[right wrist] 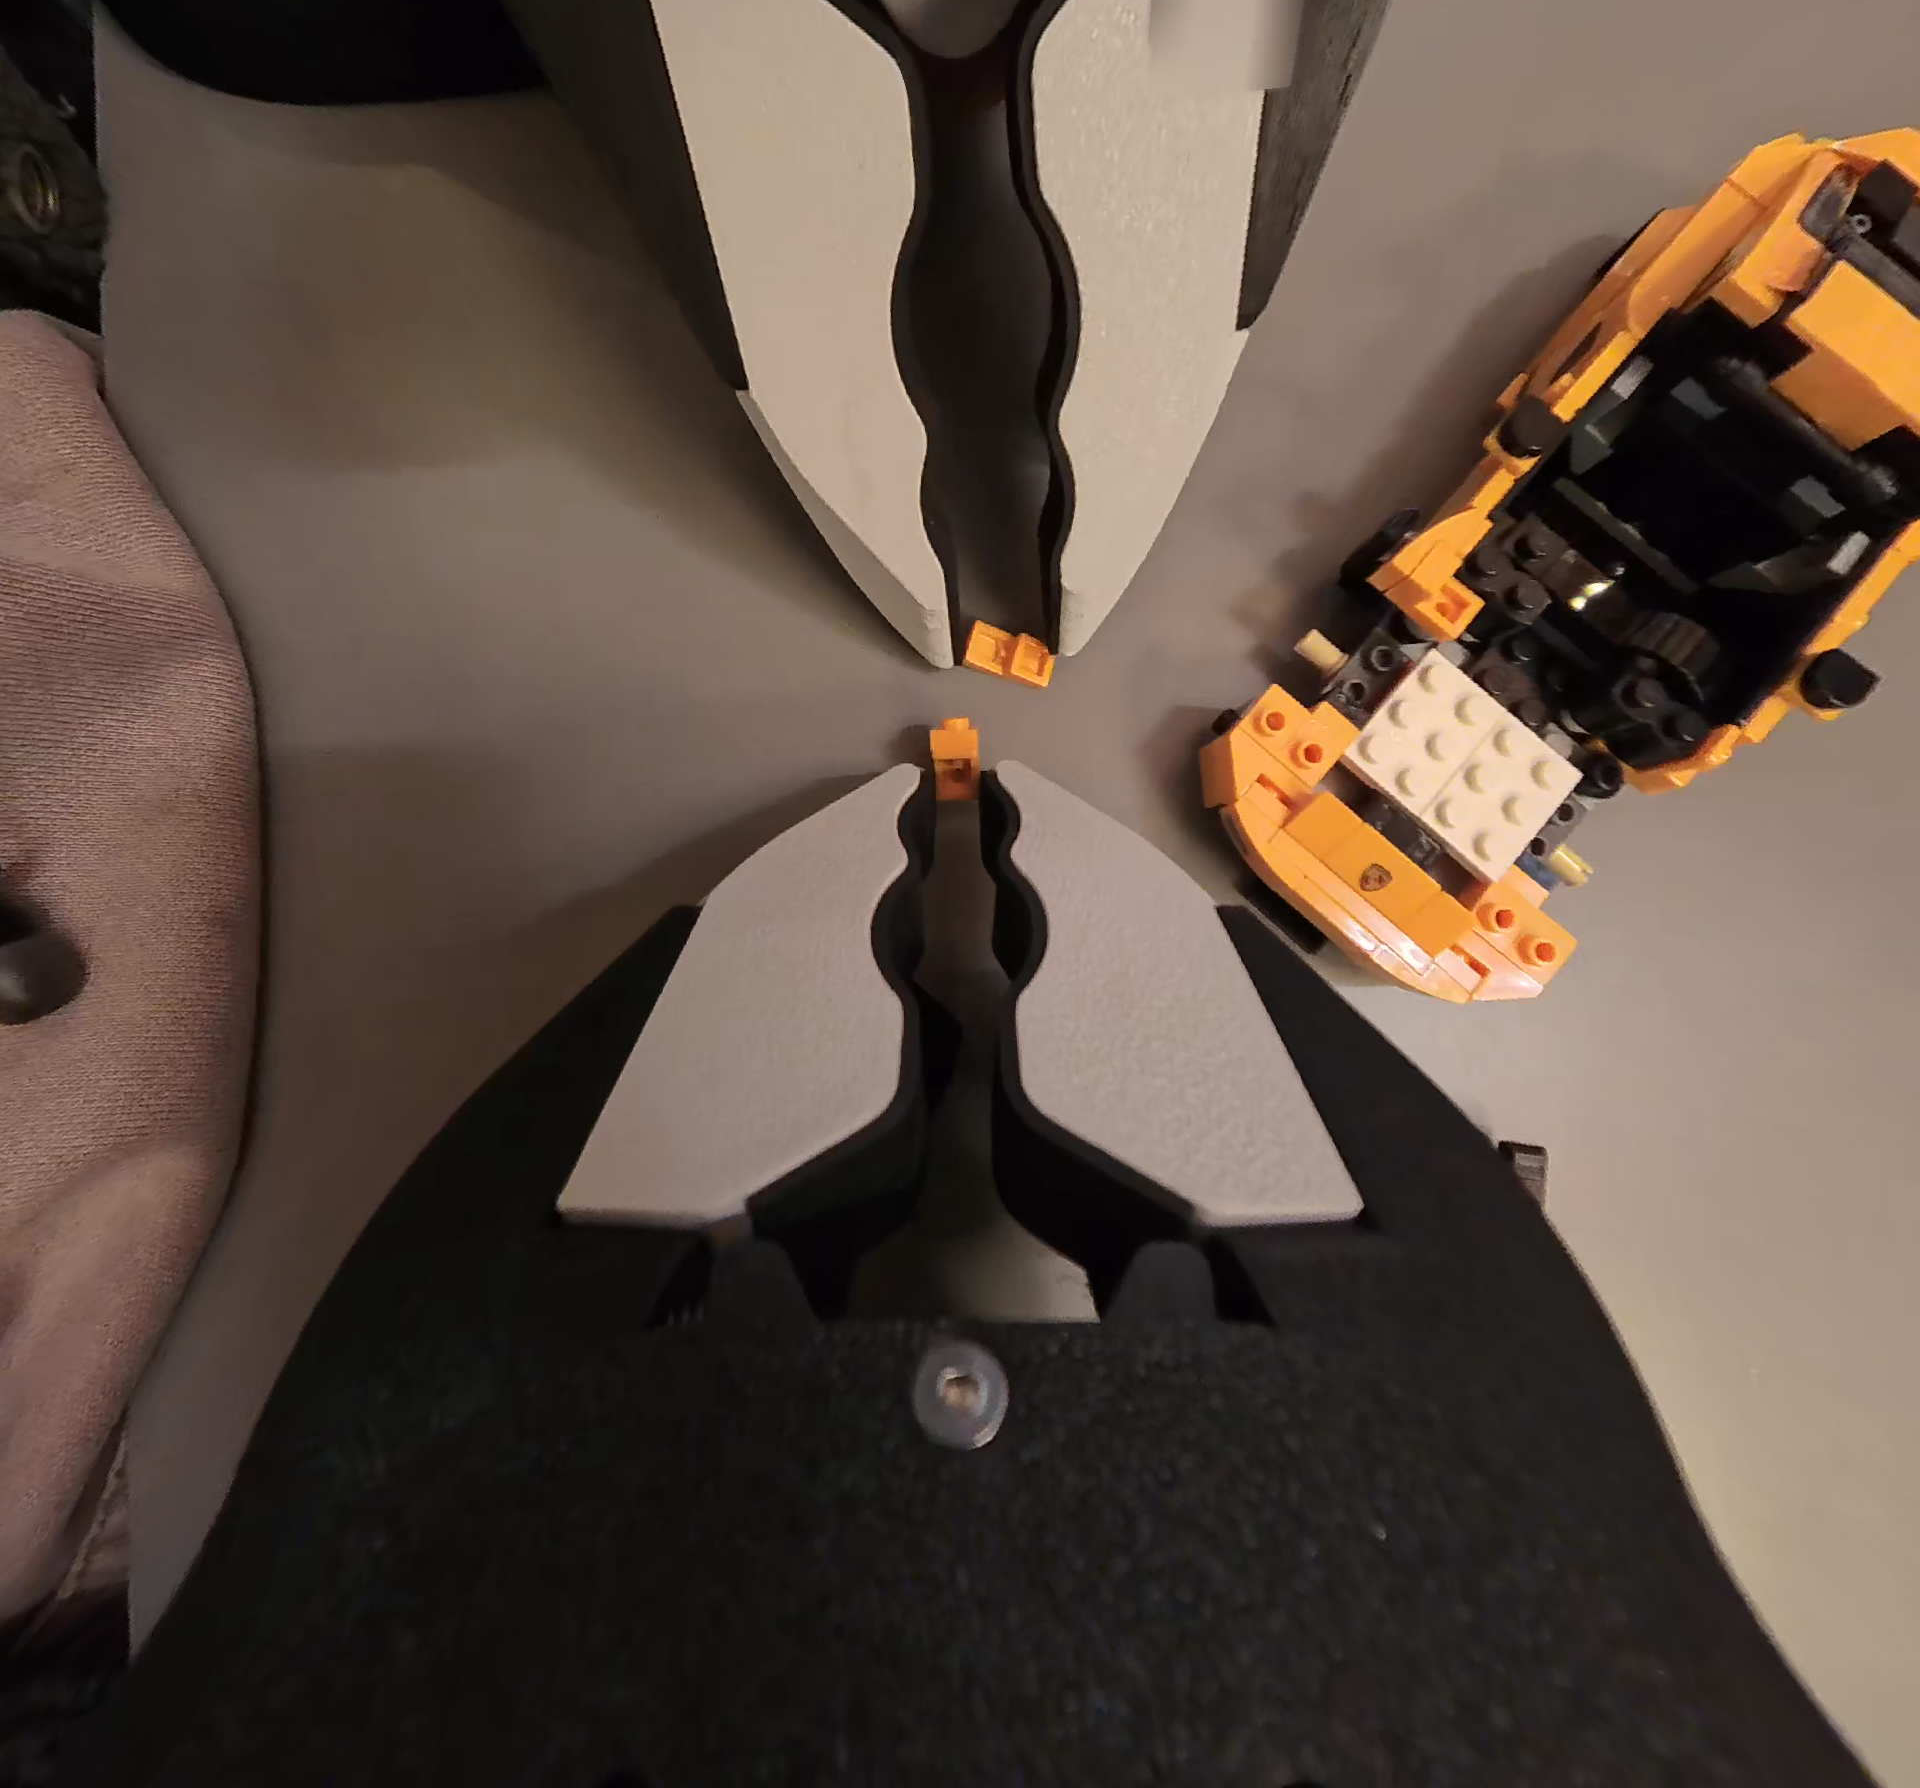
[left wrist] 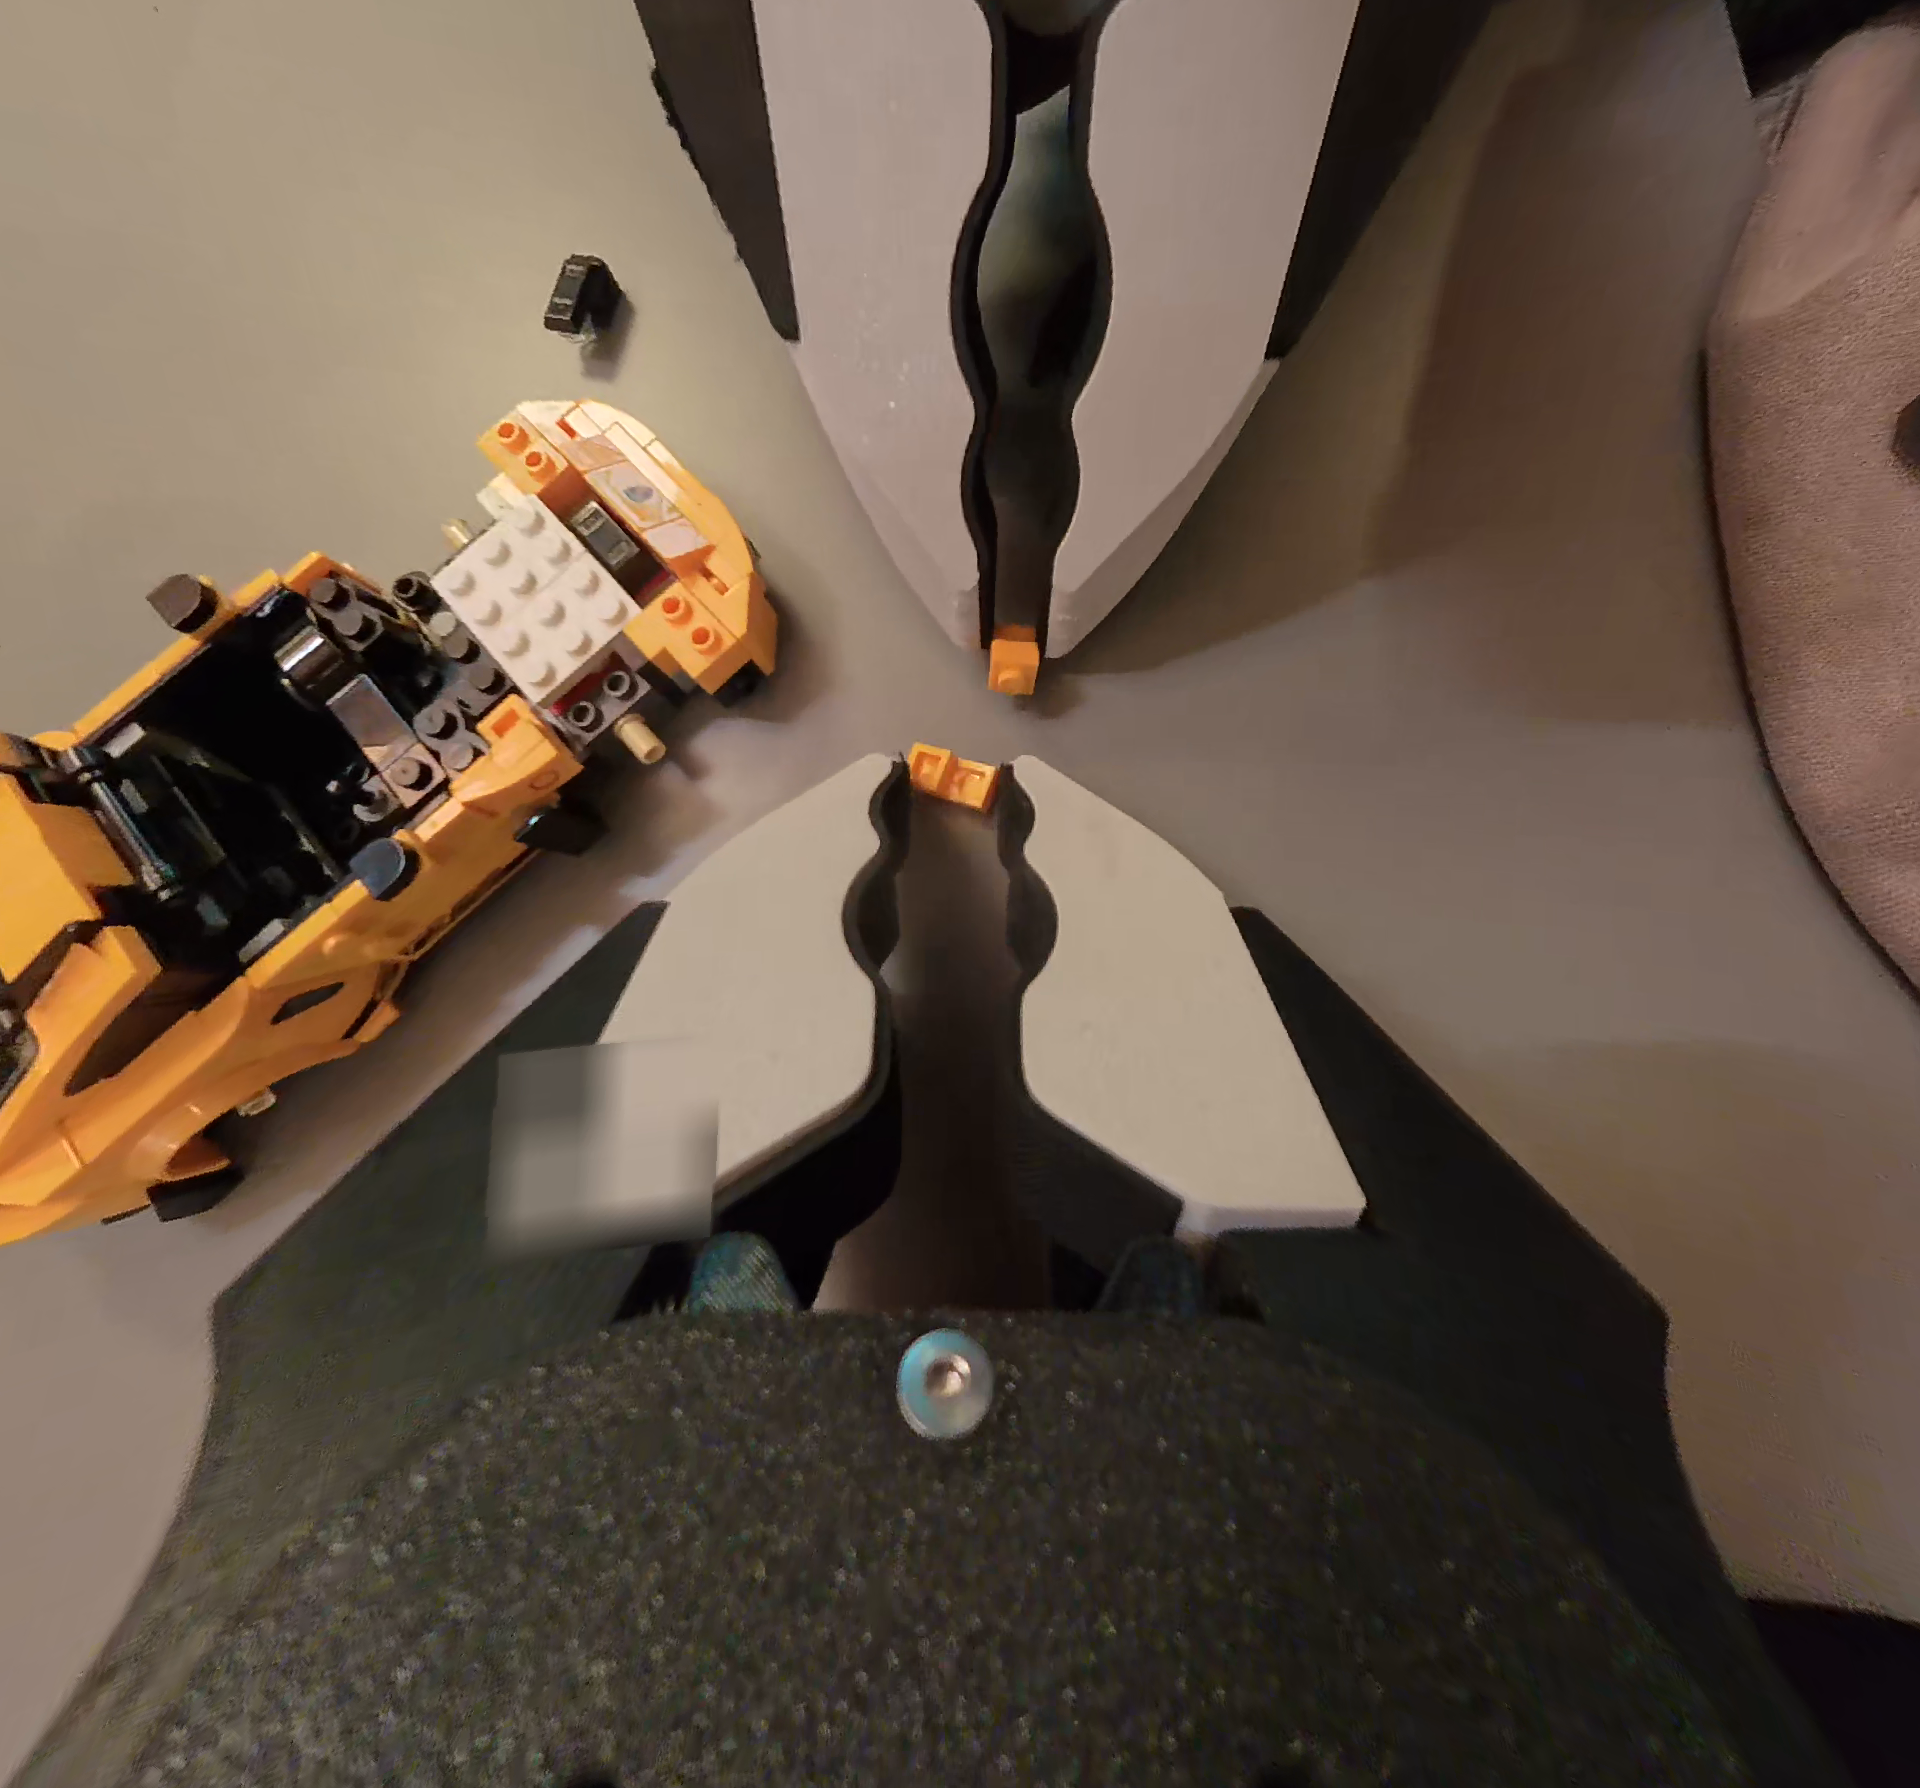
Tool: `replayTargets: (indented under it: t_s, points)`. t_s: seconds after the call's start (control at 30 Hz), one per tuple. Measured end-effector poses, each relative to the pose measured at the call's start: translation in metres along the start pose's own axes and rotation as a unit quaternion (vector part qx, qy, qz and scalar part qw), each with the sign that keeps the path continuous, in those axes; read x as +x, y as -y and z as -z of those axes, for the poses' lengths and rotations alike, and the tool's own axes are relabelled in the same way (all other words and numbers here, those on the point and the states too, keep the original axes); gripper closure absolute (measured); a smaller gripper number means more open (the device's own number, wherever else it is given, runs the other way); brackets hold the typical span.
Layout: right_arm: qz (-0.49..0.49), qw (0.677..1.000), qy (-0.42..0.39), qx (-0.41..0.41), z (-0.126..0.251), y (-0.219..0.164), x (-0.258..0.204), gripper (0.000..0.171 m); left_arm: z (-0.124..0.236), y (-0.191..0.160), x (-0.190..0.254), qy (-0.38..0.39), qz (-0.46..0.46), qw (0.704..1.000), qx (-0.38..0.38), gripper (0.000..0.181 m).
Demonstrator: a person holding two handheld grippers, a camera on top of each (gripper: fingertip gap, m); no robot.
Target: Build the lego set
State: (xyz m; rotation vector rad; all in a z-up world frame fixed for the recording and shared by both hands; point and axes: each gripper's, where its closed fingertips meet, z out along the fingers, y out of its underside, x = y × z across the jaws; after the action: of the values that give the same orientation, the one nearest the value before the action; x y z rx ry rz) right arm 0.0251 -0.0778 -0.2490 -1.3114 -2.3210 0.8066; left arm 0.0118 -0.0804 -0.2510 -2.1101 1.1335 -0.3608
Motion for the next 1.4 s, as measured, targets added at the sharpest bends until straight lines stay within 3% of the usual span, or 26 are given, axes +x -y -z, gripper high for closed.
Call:
replayTargets:
  t_s: [0.7,0.9,1.03,1.23,1.3,1.4]
  points:
    - [-0.013,1.000,0.022,0.012,0.011,-0.002,-0.006,0.146,0.003,0.000,0.005,0.010,-0.017,1.000,-0.001,0.168]
    - [-0.031,0.998,-0.030,0.041,0.036,-0.003,0.025,0.145,0.007,0.004,0.003,0.012,-0.009,1.000,0.017,0.169]
    - [0.018,0.998,-0.033,0.050,0.038,-0.002,0.027,0.145,0.008,0.006,0.002,0.014,-0.005,1.000,0.024,0.170]
    - [0.073,0.994,0.029,0.071,0.025,0.006,0.006,0.145,0.010,0.009,0.005,0.004,-0.007,0.999,0.032,0.170]
    - [0.085,0.993,0.048,0.070,0.022,0.006,0.002,0.145,0.010,0.009,0.007,-0.003,-0.009,0.999,0.033,0.181]
    - [0.113,0.989,0.068,0.059,0.018,0.006,0.000,0.145,0.008,0.007,0.012,-0.017,-0.016,0.999,0.027,0.181]
